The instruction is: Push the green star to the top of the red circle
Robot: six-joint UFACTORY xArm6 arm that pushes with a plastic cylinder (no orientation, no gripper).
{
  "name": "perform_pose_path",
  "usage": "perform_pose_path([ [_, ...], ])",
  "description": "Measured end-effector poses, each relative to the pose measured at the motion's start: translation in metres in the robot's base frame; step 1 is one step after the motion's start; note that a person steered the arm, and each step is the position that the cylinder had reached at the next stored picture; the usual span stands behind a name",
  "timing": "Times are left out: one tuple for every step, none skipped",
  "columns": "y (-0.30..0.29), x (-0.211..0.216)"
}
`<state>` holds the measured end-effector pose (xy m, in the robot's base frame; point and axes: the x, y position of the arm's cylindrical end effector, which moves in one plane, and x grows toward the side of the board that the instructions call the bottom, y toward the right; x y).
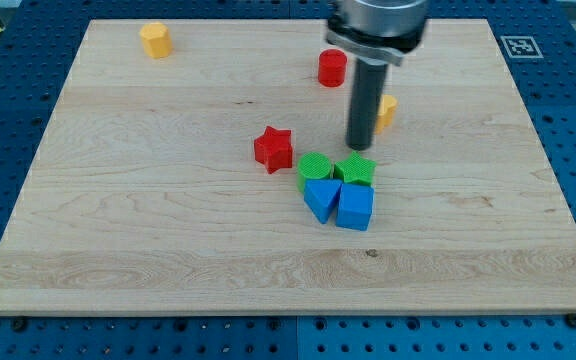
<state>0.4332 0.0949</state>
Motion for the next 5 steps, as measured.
perform_pose_path([
  [0.037, 0.019],
  [0.061, 0.05],
  [0.057, 0.091],
  [0.005, 0.095],
  [-0.058, 0.056],
])
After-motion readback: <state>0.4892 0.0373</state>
